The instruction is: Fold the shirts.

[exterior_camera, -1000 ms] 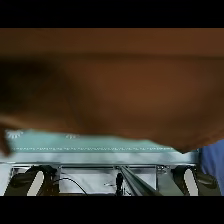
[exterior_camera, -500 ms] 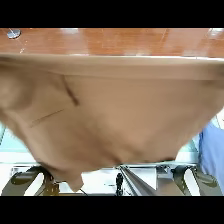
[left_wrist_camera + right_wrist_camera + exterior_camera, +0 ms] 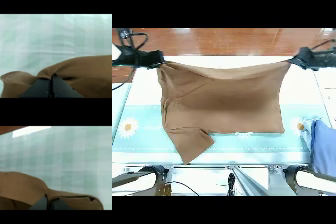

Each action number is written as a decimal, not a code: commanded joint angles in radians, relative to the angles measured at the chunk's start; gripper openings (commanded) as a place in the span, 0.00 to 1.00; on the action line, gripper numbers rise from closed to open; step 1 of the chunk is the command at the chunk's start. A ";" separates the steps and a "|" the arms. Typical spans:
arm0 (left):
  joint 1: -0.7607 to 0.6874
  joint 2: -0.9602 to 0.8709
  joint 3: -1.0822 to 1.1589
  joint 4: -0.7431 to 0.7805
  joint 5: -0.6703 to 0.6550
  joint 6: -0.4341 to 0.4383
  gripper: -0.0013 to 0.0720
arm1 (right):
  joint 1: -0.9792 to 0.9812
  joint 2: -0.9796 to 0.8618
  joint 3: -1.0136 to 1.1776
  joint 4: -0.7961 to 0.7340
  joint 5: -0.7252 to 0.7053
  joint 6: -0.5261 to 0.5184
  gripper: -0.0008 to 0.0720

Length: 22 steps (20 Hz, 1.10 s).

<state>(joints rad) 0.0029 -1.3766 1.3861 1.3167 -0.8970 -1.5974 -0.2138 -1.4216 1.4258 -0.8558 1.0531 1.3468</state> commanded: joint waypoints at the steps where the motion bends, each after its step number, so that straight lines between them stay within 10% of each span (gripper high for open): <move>1: -0.001 -0.193 0.083 -0.087 0.051 -0.047 0.05 | 0.031 -0.269 0.191 0.013 -0.034 0.127 0.05; 11: 0.105 -0.264 0.071 -0.006 -0.440 0.165 0.05 | -0.017 -0.334 0.236 -0.244 0.300 0.055 0.05; 18: 0.102 -0.340 0.023 -0.066 -0.441 0.161 0.05 | 0.014 -0.436 0.236 -0.269 0.341 0.066 0.07; 19: 0.097 -0.343 0.023 -0.092 -0.441 0.161 0.06 | 0.025 -0.446 0.236 -0.269 0.325 0.095 0.37; 20: 0.092 -0.343 0.024 -0.107 -0.450 0.161 0.31 | 0.032 -0.447 0.236 -0.265 0.323 0.108 0.89; 21: 0.087 -0.341 0.030 -0.106 -0.473 0.161 0.86 | 0.032 -0.445 0.237 -0.262 0.336 0.112 0.87; 22: 0.088 -0.341 0.042 -0.097 -0.506 0.156 0.98 | 0.026 -0.437 0.237 -0.262 0.364 0.112 0.87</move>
<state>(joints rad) 0.0982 -1.7103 1.4174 1.2430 -1.3441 -1.4399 -0.1944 -1.8526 1.6619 -1.1179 1.3842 1.4361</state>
